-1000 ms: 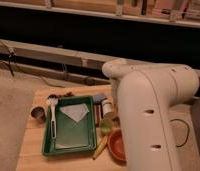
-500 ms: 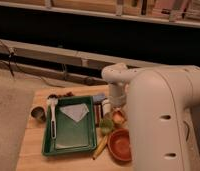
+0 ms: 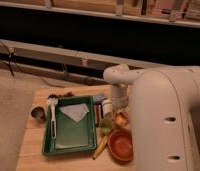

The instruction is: Place apple in table surface

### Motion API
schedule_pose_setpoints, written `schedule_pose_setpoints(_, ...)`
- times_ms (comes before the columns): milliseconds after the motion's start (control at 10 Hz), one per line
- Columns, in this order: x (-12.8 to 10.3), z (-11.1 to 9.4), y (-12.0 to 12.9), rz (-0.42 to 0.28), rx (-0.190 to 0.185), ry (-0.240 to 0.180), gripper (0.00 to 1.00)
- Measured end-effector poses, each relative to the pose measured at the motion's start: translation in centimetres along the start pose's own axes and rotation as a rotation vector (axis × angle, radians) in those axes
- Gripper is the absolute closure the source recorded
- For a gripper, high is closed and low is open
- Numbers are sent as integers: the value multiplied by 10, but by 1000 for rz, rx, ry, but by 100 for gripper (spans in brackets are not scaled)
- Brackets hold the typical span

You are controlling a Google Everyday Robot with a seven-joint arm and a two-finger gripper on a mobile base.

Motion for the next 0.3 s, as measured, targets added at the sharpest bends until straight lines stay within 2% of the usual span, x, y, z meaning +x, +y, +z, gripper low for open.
schedule_pose_setpoints(200,-7,-8,-6,-36,-7,-4,49)
schedule_pose_setpoints(300,-7,-5,-4,-28,-8,-6,54)
